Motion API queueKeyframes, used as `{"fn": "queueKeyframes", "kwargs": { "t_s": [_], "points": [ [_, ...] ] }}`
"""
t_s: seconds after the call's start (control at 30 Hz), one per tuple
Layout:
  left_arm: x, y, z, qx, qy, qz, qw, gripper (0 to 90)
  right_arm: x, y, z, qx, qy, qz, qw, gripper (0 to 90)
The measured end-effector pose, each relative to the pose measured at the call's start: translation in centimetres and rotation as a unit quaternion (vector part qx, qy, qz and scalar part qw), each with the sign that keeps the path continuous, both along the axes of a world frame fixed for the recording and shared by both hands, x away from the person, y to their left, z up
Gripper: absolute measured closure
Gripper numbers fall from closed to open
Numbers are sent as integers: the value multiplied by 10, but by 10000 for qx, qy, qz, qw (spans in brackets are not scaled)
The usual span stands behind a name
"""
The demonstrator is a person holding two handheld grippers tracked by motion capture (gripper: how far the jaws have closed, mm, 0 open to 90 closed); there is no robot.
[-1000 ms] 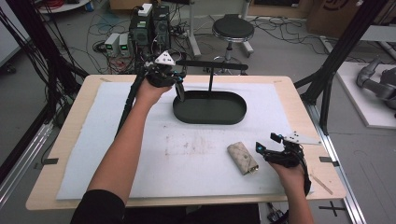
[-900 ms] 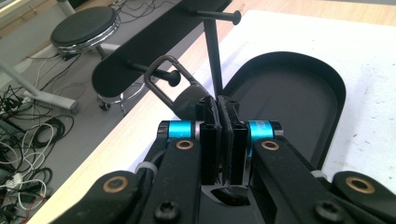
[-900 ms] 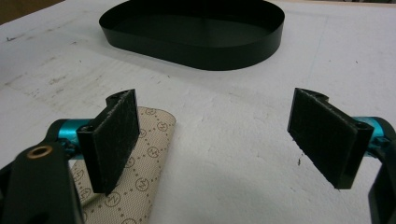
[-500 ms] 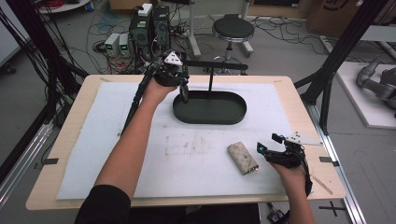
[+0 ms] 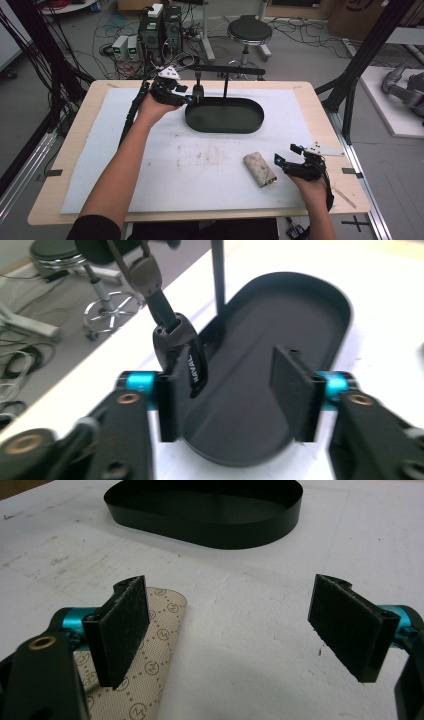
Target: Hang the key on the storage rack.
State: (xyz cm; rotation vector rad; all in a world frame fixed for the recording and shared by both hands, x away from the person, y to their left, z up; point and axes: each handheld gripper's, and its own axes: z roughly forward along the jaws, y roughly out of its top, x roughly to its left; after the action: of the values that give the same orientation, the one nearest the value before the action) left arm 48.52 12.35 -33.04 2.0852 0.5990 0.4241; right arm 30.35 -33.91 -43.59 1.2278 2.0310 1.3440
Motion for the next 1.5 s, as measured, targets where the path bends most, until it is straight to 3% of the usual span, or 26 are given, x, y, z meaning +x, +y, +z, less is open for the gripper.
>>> {"fn": "queueKeyframes", "kwargs": {
  "t_s": [0.3, 0.47, 0.63, 0.83, 0.97, 1.27, 1.5],
  "points": [
    [-26, 37, -7, -460, 248, -39, 9986, 355, 0, 0, 0, -16, 5, -28, 10000, 174],
    [-36, 50, -11, -670, 295, -71, 9973, 343, 0, 0, 0, 2, 7, -43, 10000, 174],
    [-47, 60, -15, -770, 270, -109, 9966, 316, 2, 2, 0, -15, 13, -25, 10000, 174],
    [-61, 71, -20, -746, 300, -171, 9966, 293, 2, 3, -1, -25, 18, -1, 10000, 174],
    [-73, 80, -27, -805, 311, -104, 9962, 265, 2, 3, 0, -20, 14, -7, 10000, 174],
    [-109, 97, -44, -940, 101, 96, 9955, 244, 2, 4, 0, -12, -8, 4, 10000, 174],
    [-126, 107, -59, -948, 138, 144, 9953, 223, 1, 4, 0, -13, 7, -22, 10000, 174]
  ]
}}
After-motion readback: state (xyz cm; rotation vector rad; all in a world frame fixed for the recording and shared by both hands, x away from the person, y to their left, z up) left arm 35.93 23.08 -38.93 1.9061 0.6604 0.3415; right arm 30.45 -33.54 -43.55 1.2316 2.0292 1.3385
